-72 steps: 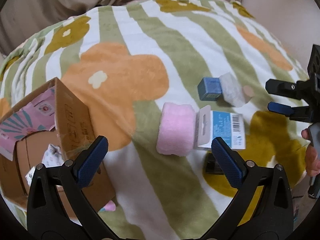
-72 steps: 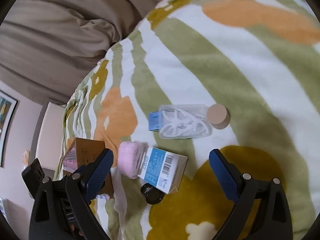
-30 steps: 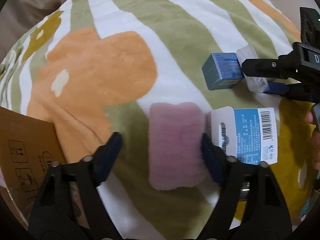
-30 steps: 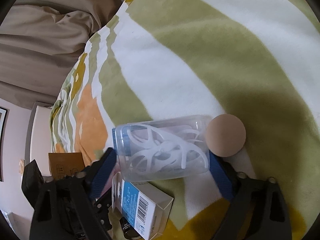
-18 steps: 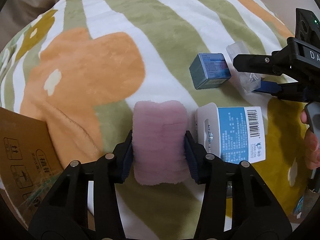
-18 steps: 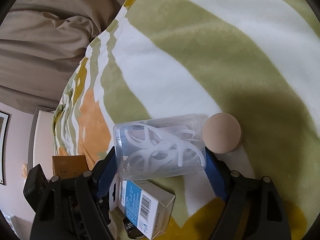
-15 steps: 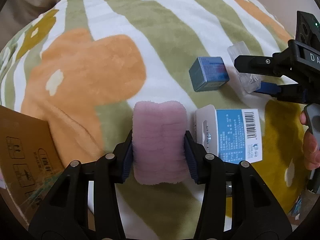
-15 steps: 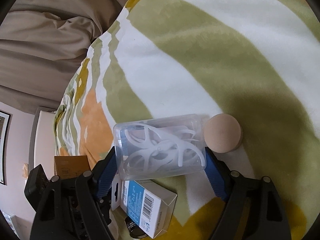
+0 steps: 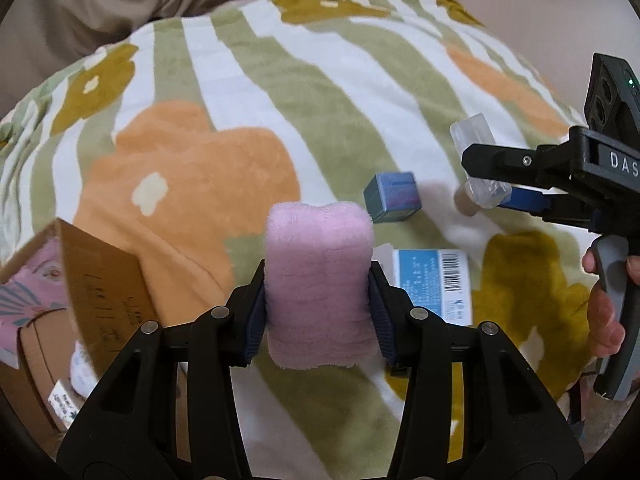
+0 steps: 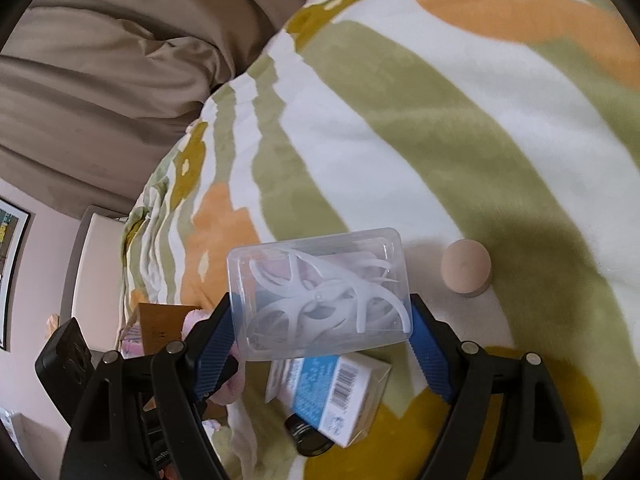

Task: Organize objects
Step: 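Carry the pink pad and clear case with both tools over the box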

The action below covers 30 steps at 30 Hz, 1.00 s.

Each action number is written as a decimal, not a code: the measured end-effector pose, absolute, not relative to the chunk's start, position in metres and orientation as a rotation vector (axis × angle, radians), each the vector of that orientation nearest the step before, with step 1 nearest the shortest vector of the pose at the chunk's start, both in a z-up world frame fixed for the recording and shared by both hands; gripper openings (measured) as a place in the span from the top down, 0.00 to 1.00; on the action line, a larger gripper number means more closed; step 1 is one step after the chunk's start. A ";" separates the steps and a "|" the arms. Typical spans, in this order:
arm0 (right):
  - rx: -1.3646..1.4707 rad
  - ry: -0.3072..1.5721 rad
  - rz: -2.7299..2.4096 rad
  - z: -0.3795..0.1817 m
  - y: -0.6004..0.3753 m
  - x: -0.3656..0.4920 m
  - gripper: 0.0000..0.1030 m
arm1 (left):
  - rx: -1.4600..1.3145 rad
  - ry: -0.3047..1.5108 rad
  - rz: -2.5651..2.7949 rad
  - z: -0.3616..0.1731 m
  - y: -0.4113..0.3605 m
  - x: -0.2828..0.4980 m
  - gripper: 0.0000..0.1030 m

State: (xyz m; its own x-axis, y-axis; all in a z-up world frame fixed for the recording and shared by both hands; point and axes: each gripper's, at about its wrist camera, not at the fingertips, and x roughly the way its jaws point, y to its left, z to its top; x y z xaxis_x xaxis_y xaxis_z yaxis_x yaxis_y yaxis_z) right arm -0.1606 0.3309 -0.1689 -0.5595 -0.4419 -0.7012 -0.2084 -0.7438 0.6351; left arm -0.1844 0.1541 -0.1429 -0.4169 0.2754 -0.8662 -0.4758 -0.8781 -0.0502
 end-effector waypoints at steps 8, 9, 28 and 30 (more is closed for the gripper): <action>1.322 -0.959 -2.484 -0.126 0.304 -0.148 0.24 | -1.259 0.227 2.363 -0.097 0.127 -0.164 0.59; 1.314 -0.945 -2.488 -0.121 0.301 -0.147 0.24 | -1.246 0.216 2.371 -0.091 0.121 -0.162 0.59; 1.197 -0.597 -2.474 -0.043 0.149 -0.148 0.24 | -1.143 0.013 2.622 -0.021 -0.056 -0.139 0.59; 1.197 -0.563 -2.464 -0.041 0.130 -0.151 0.24 | -1.149 -0.017 2.644 -0.022 -0.079 -0.139 0.59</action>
State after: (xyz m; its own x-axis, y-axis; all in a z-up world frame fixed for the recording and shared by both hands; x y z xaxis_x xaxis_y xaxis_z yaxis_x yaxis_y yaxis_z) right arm -0.1507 0.1296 -0.0411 -0.5854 -0.4653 -0.6639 0.1309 -0.8624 0.4890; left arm -0.1390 -0.0791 -0.0218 -0.6544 0.2395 -0.7173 -0.2300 -0.9666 -0.1129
